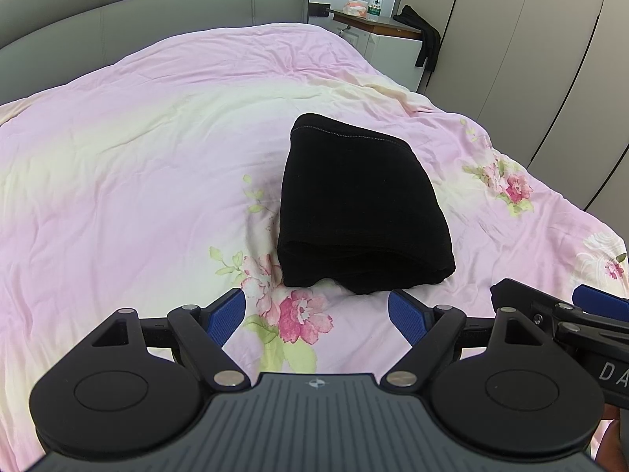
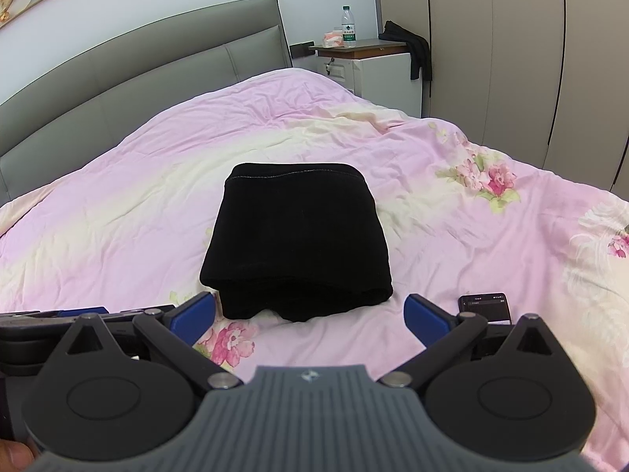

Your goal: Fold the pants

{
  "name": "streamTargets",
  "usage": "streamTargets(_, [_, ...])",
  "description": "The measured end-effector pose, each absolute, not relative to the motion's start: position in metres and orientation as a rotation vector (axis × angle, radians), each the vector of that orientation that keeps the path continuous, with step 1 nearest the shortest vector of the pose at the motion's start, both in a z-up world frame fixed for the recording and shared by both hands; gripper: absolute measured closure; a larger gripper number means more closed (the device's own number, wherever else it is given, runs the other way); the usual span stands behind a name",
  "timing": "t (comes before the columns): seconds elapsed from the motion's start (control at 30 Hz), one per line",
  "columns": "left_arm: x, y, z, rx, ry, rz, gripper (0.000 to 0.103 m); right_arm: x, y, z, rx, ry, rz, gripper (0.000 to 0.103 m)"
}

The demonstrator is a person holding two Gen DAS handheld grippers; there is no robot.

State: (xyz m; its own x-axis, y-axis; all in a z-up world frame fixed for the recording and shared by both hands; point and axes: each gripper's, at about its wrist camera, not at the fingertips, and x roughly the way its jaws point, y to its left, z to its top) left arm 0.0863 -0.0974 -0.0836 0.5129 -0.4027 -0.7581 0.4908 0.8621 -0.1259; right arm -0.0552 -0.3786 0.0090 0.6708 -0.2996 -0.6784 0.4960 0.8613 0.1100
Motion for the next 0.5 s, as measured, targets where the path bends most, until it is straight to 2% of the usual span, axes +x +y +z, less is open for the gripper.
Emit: streamTargets(0.5, [0.0833, -0.0974, -0.0840, 0.106, 0.855, -0.537, 0.006, -0.0573, -0.3753, 0.0083, 0.308, 0.708, -0.462, 0.005])
